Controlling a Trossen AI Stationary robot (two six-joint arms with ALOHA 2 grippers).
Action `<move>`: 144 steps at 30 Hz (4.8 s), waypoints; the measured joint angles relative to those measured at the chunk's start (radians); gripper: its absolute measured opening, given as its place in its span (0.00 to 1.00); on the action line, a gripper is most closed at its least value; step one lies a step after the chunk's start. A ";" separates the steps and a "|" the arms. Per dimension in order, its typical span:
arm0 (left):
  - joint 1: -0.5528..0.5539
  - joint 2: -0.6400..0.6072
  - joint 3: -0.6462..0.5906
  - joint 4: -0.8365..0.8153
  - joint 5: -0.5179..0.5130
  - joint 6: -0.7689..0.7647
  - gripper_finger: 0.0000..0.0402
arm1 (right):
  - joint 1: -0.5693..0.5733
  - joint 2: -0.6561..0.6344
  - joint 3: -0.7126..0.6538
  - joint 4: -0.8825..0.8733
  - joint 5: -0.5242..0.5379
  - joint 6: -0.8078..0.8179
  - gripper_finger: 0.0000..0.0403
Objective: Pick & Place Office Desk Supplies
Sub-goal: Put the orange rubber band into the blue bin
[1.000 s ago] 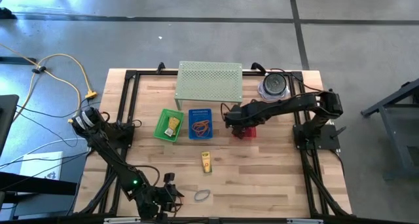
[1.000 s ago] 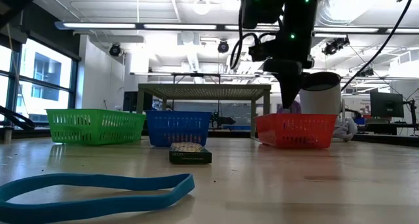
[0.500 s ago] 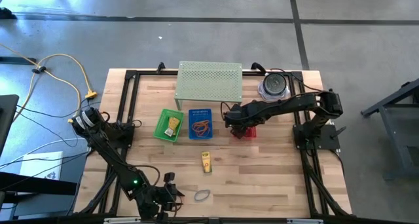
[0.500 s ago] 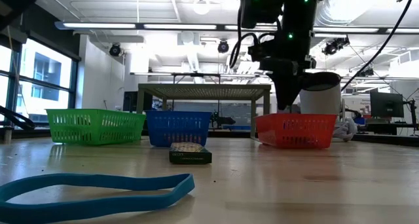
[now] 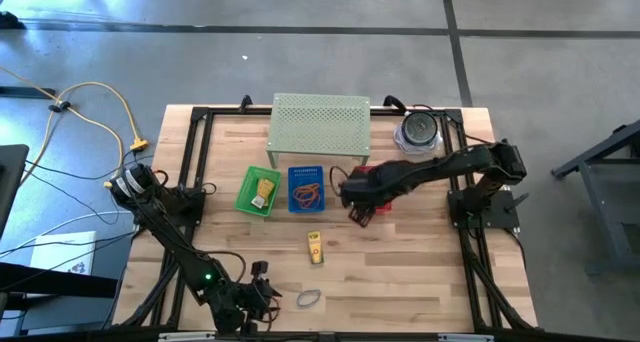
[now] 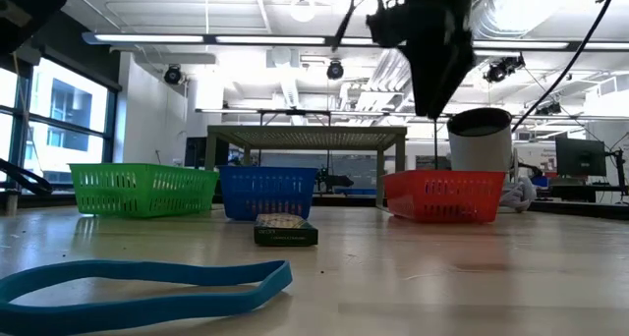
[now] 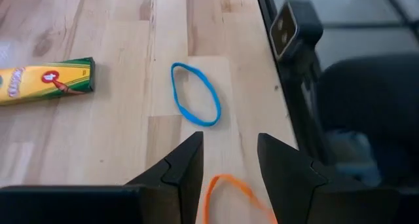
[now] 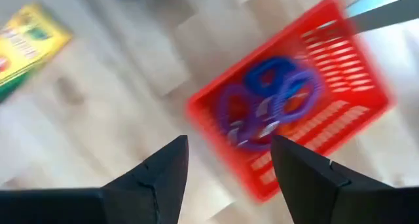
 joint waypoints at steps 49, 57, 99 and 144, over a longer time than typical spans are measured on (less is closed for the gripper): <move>-0.045 0.110 0.001 0.037 0.116 -0.308 0.35 | 0.723 0.186 0.000 0.886 0.410 0.013 0.51; -0.035 0.150 0.000 0.067 0.058 -0.348 0.35 | 0.724 0.186 0.000 0.880 0.410 0.000 0.51; -0.027 0.222 0.003 0.060 0.053 -0.468 0.10 | 0.732 0.185 0.000 0.915 0.411 -0.005 0.51; 1.014 -0.171 0.053 -0.356 0.672 0.381 0.00 | 0.724 0.200 0.000 0.920 0.410 -0.414 0.51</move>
